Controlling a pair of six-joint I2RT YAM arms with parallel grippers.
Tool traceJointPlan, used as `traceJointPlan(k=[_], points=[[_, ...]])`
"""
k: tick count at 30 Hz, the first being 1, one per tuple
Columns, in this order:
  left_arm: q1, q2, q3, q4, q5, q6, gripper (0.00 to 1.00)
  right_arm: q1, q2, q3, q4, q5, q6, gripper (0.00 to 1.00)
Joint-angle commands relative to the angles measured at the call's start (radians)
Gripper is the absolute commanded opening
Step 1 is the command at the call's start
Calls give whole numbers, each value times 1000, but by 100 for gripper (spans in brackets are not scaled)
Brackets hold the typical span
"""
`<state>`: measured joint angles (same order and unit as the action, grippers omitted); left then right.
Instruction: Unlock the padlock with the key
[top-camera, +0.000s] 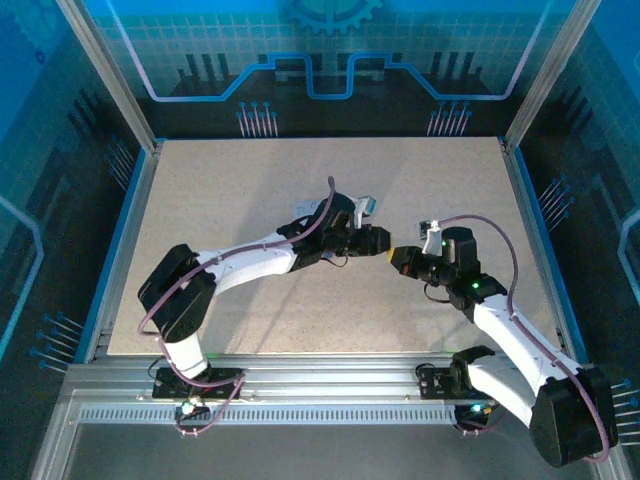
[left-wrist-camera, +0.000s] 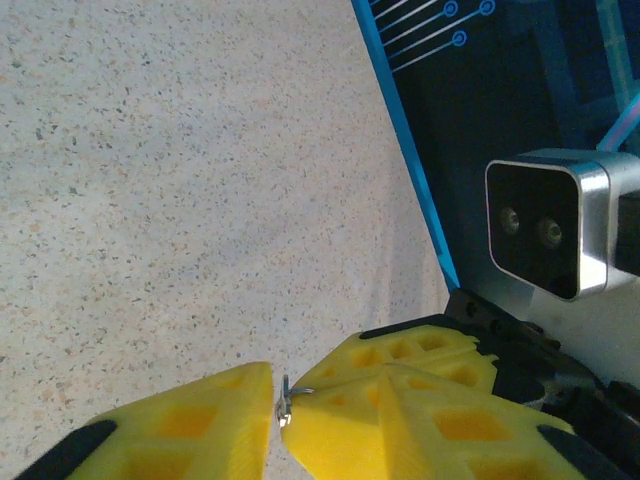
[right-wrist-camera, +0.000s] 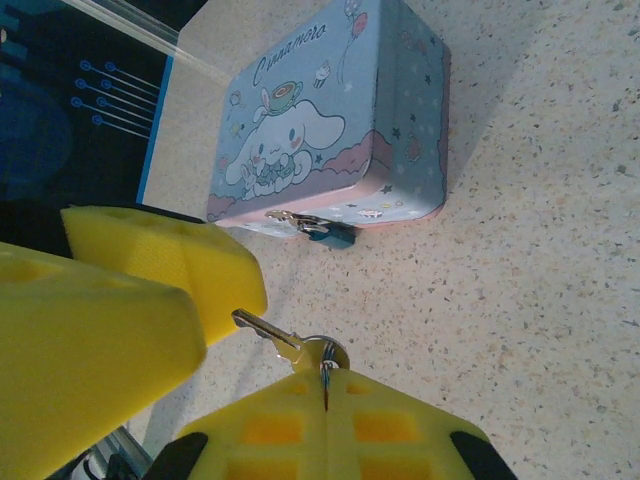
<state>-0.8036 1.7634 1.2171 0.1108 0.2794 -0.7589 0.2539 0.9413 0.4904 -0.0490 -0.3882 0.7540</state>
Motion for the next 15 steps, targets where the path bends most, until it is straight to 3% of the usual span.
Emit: traceJointPlan(k=[1,7,11,15], points=[[-8,23,34,24,27,1,28,-11,-6,-7,38,-24,26,0],[-9,33,44,19,34,4,20,-11,12,-6,73,-41,51,0],[-5,20,55,-11,15,37,5,-13,23,2,70,-60,35,0],[21,-17,45,-44,8,73,0,-45,22,-14,62,-117,-14,14]])
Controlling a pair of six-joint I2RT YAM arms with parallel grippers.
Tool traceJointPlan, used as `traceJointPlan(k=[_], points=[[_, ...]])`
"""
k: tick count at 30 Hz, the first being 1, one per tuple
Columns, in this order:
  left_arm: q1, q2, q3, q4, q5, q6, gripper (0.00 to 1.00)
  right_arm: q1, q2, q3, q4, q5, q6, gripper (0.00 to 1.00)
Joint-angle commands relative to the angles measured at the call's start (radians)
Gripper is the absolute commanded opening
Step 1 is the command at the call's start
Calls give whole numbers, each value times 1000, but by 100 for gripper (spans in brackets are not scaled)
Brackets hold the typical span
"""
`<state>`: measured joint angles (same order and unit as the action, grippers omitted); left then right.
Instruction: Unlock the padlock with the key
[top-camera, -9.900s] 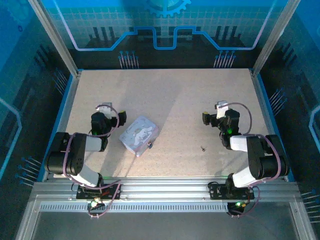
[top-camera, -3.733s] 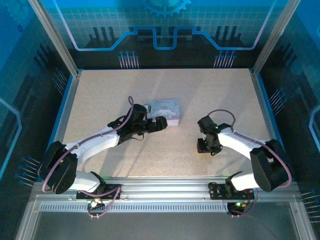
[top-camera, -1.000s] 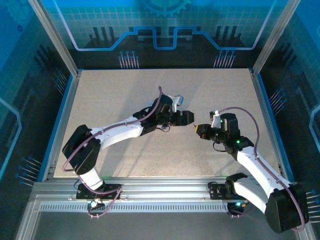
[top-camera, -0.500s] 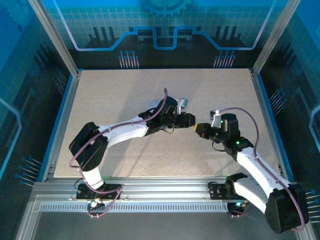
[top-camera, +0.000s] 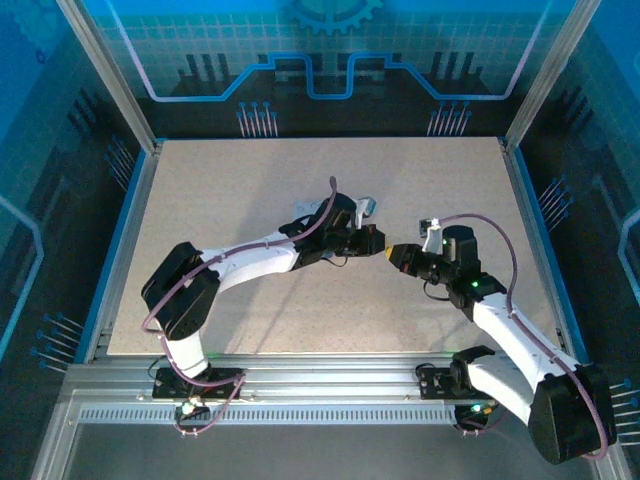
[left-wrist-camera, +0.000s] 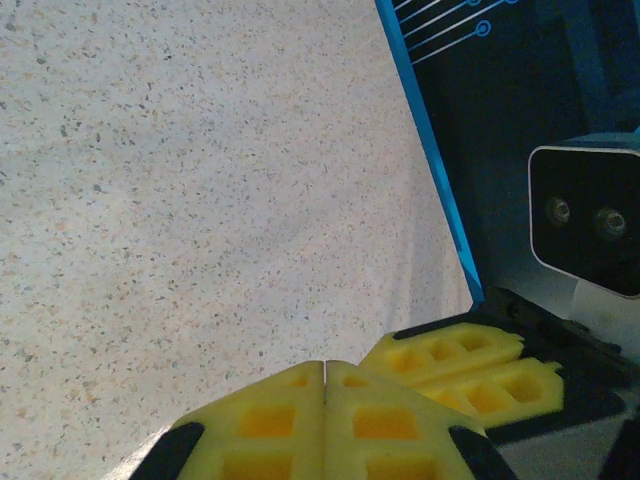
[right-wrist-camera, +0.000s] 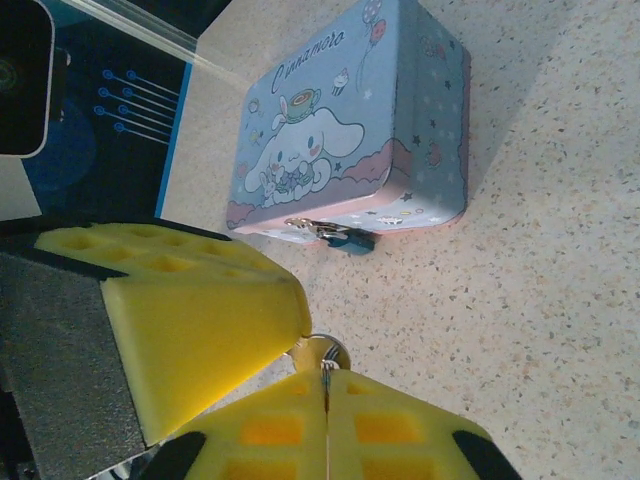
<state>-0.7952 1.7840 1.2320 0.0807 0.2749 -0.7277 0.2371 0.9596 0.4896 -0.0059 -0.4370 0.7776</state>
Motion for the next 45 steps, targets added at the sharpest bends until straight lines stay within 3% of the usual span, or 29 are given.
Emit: traceJointPlan(k=[1,8,13,16,29,45], points=[[26,-49,21,-12,23,45,0,-48,5,-16,19,-97,-55,17],[101,-147,-11,-57,121,176,0,-221,34,-23,101,-381,-150,38],[135,-193,4,-125,234,284,0,-244,31,2,249,-526,-146,53],[138,-211,19,-158,296,342,0,-239,55,17,389,-594,-79,56],[137,-223,26,-130,378,366,0,-87,121,71,471,-598,-70,54],[137,-221,9,-88,385,335,0,-55,147,55,463,-585,-93,38]])
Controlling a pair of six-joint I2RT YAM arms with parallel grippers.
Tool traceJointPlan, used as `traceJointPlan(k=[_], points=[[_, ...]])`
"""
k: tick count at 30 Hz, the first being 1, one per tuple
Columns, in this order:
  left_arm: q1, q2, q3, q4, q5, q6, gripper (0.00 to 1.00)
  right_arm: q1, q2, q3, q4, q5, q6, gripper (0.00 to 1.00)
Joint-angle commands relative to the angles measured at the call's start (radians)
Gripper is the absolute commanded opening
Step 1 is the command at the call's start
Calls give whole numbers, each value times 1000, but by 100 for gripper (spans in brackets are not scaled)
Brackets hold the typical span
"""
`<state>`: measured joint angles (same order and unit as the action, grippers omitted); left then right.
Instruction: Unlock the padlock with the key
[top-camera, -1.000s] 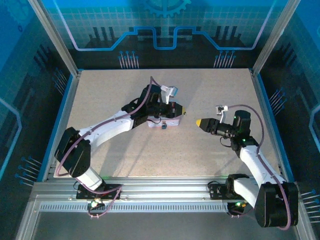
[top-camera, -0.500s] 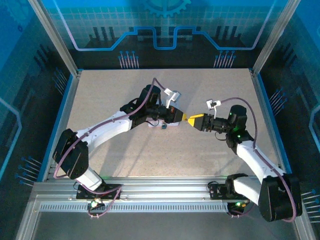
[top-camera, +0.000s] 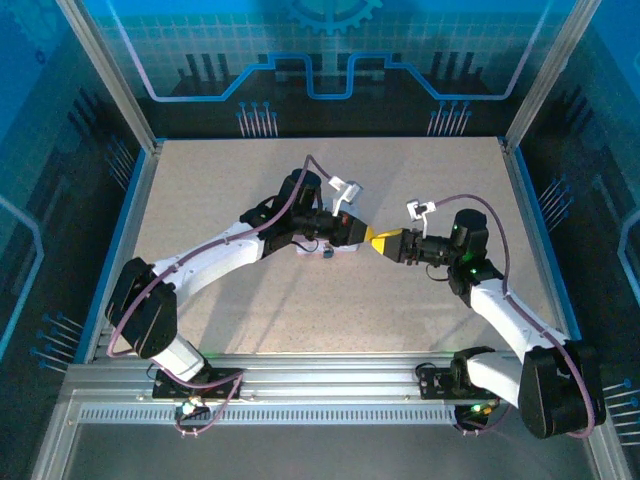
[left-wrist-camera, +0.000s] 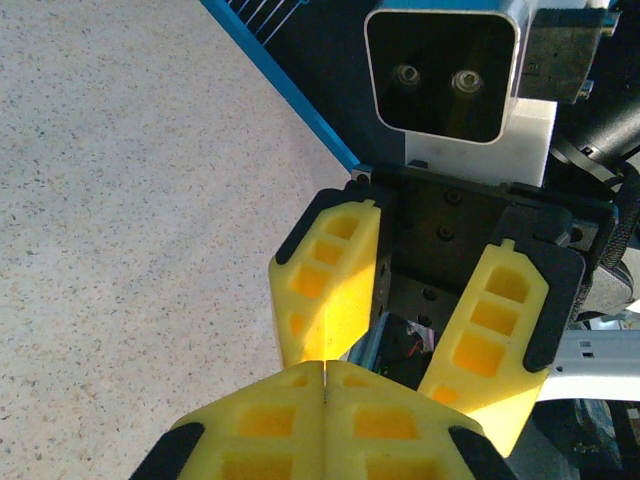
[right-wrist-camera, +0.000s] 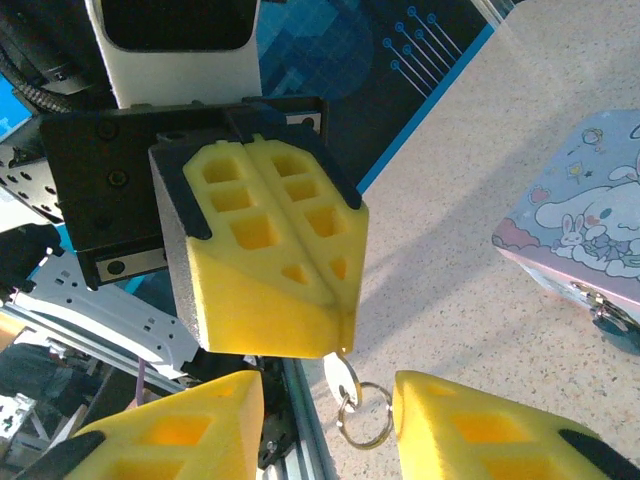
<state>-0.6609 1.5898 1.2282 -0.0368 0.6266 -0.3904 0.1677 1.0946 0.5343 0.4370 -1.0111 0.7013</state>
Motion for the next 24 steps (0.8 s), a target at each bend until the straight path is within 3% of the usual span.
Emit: traceJointPlan(k=[1,19,24], points=[[3,-26,13,32,33,-4,0,19,14,13,20,-11,-19,37],[3,-32,11,20,37,7,0,25,2,21,-20,32,-35,17],[3,-36,12,9,39,15,0,23,-2,22,-41,39,-45,7]])
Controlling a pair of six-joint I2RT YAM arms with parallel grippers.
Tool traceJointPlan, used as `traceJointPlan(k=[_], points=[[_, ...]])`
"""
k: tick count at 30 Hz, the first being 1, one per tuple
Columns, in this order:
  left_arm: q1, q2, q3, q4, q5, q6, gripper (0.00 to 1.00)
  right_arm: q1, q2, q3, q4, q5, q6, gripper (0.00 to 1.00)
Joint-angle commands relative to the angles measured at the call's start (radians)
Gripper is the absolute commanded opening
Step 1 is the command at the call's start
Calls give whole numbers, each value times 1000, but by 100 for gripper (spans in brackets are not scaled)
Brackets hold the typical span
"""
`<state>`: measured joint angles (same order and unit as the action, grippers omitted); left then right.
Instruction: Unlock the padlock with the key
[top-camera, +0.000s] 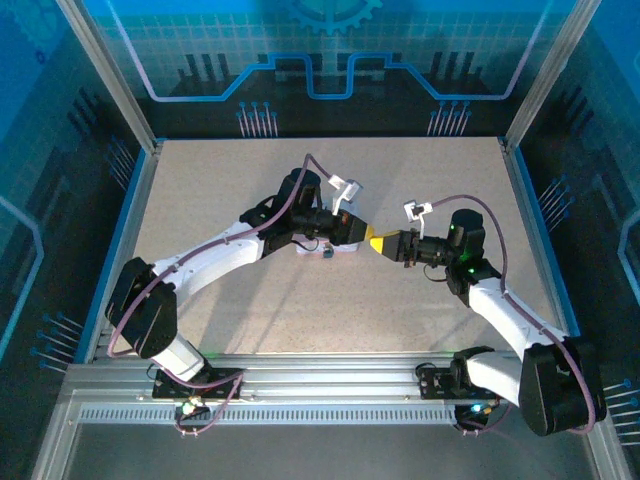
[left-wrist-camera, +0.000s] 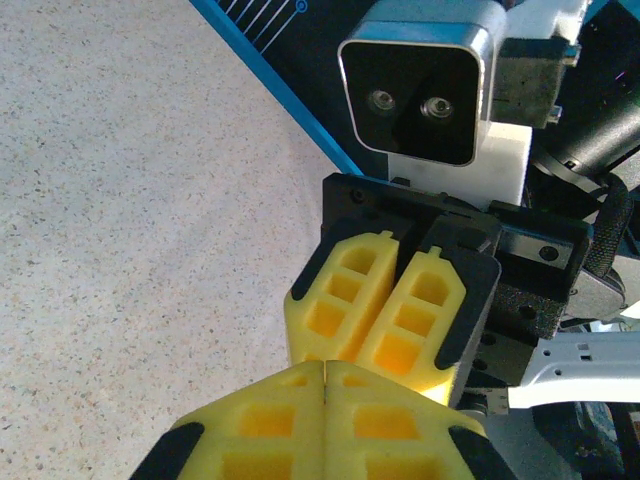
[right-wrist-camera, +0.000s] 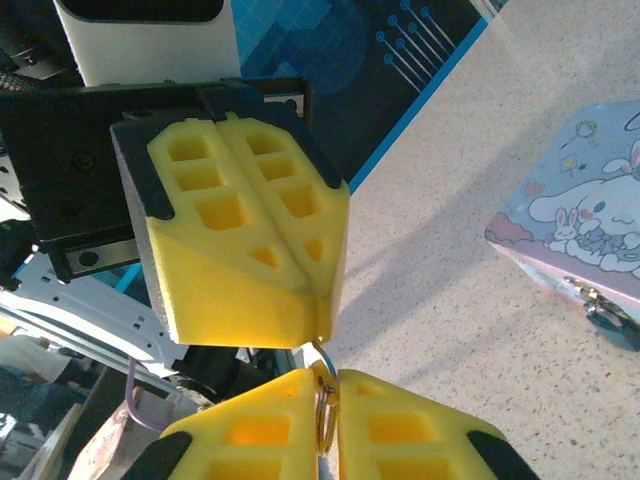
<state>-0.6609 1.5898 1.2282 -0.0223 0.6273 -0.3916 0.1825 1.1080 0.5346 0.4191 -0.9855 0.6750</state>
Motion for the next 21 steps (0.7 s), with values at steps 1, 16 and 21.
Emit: traceJointPlan(k=[1,16,21], points=[[4,-36,12,-9,38,21,0,8,-18,24,-37,15,-27,4],[37,-26,55,-96,-168,43,69,-95,-27,44,-427,167,-184,0],[40,77,174,-243,-387,96,74,-161,-34,54,-613,295,-248,0]])
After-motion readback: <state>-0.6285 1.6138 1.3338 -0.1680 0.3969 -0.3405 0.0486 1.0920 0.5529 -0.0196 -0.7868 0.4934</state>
